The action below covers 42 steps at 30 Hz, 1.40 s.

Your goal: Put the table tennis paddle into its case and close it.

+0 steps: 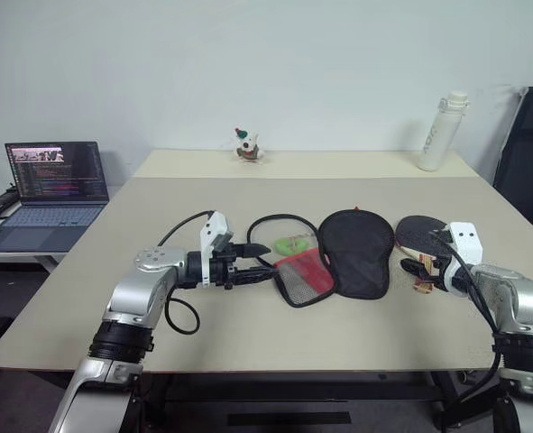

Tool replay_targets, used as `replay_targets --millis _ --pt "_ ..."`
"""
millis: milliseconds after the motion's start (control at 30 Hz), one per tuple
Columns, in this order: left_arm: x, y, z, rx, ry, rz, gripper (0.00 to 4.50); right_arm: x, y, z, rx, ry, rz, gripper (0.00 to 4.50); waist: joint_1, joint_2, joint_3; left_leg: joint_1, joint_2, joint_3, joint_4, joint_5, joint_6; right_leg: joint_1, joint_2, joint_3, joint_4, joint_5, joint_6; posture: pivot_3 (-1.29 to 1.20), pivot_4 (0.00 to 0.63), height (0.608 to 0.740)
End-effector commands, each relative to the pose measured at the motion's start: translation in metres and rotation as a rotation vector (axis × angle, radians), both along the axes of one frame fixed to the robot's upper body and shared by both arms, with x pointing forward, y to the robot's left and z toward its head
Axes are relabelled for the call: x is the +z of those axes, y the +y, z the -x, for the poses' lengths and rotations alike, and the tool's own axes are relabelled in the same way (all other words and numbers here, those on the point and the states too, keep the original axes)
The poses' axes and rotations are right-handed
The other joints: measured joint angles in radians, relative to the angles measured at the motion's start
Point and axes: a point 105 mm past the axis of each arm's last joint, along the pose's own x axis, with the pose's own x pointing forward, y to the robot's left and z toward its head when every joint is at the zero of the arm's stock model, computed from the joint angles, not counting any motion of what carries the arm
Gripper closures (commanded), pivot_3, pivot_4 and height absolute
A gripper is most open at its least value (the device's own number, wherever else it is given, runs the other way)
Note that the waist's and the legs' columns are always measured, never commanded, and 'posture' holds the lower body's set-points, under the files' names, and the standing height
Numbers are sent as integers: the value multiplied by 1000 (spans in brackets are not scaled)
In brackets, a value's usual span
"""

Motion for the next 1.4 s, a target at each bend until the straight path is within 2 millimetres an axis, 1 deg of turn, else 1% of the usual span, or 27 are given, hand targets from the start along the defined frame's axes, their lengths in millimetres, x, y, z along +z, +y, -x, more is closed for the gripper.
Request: replay_targets --millis 33,167,367,500,633,733,833,1033,1133,1200,1233,1267,1400 --pt "12 -5 0 -31 -51 10 1345 7 -10 -4 -88 -46 50 33 0 0 0 0 0 0 0 0 0 0 0 0 0 0 0 0 150 740" --pt "11 -4 0 -25 -52 10 1345 -7 -1 -7 -115 6 44 33 -2 0 0 0 0 0 0 0 0 0 0 0 0 0 0 0 150 740" --pt "10 -4 -1 -19 -54 10 1345 -13 0 -18 -118 39 68 33 -2 0 0 0 0 0 1 0 0 0 0 0 1 0 0 0 150 740" --pt "9 -4 -1 -15 -56 10 1345 -17 -6 -27 -121 59 113 33 -6 0 -1 2 1 0 1 0 0 1 0 1 1 1 0 0 150 740" --pt "9 -4 -1 -10 -58 11 1345 -23 -17 -32 -162 80 123 33 -6 -1 -1 3 1 1 1 0 0 2 1 1 1 1 0 0 150 740" --pt "9 -3 -1 -7 -58 10 1345 -25 -23 -34 -203 85 91 605 -5 -3 -2 3 0 1 2 0 0 3 1 1 1 1 0 0 150 740" --pt "9 -2 -1 -3 -59 9 1345 -24 -28 -34 -248 80 48 1433 -2 -3 -2 3 0 1 3 0 0 3 0 1 1 2 0 0 150 740" --pt "9 0 -1 4 -60 8 1345 -3 -47 -39 -356 -9 62 3391 3 -3 -3 1 0 0 3 0 0 3 0 1 0 2 0 0 150 740" --pt "9 1 0 8 -59 7 1345 17 -58 -38 -397 -80 117 3451 4 -2 -2 0 -1 0 2 0 0 2 0 1 -1 2 0 0 150 740" --pt "9 2 1 10 -58 8 1345 34 -57 -38 -391 -132 126 3451 3 0 -1 -1 -1 0 2 0 0 1 0 1 -1 2 0 0 150 740" --pt "9 3 1 12 -57 7 1345 43 -52 -38 -375 -157 124 3451 2 1 0 -1 -1 1 1 0 0 0 0 1 -1 2 0 0 150 740" --pt "9 4 2 16 -56 7 1345 53 -43 -37 -346 -186 120 3451 0 2 1 -1 0 1 0 0 1 -1 0 1 -1 2 0 0 150 740" --pt "8 7 3 22 -53 7 1345 76 -9 -28 -267 -248 81 3451 -16 4 2 -1 1 2 -1 0 1 -3 1 2 1 1 0 0 150 740"
